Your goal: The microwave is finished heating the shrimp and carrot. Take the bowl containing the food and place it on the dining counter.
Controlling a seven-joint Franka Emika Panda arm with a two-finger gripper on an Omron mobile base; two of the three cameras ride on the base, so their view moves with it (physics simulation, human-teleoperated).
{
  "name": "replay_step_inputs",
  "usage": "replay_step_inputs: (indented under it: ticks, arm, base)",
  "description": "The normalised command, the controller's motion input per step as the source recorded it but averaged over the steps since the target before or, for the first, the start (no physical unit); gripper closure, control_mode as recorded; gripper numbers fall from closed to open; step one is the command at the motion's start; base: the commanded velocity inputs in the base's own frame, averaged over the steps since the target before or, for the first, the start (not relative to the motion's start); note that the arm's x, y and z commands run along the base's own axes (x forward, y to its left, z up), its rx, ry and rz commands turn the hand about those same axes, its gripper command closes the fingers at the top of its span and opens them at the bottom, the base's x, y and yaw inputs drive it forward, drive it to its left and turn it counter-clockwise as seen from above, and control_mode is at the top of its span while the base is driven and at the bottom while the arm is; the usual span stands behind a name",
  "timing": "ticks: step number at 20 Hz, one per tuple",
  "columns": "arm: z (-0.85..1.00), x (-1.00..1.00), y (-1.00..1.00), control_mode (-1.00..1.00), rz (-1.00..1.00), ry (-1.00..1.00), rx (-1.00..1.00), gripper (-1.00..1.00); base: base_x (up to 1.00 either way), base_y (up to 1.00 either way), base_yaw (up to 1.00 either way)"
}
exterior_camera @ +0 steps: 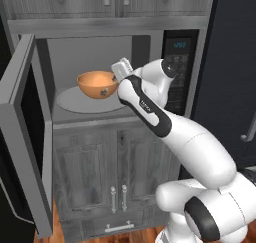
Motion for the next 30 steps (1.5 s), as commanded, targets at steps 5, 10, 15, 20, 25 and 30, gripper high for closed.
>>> replay_step_inputs:
  ticks: [5, 10, 15, 20, 25, 30]
  arm:
    - [-0.19, 0.27, 0.00, -1.00, 0.00, 0.05, -0.02, -1.00]
    - [-0.04, 0.63, 0.00, -1.00, -0.01, 0.03, -0.01, -1.00]
    - [-0.03, 0.53, 0.00, -1.00, 0.00, 0.03, 0.00, -1.00]
    - [-0.27, 0.54, 0.00, -1.00, -0.01, 0.06, -0.04, -1.00]
    - [-0.16, 0.48, 0.11, -1.00, 0.00, 0.03, -0.03, -1.00]
    - [-0.26, 0.39, 0.12, -1.00, 0.00, 0.03, -0.05, -1.00]
  base:
    - [0.00, 0.00, 0.00]
    - [0.00, 0.00, 0.00]
    - [0.00, 0.00, 0.00]
    - [0.00, 0.00, 0.00]
    - [0.00, 0.00, 0.00]
    - [0.00, 0.00, 0.00]
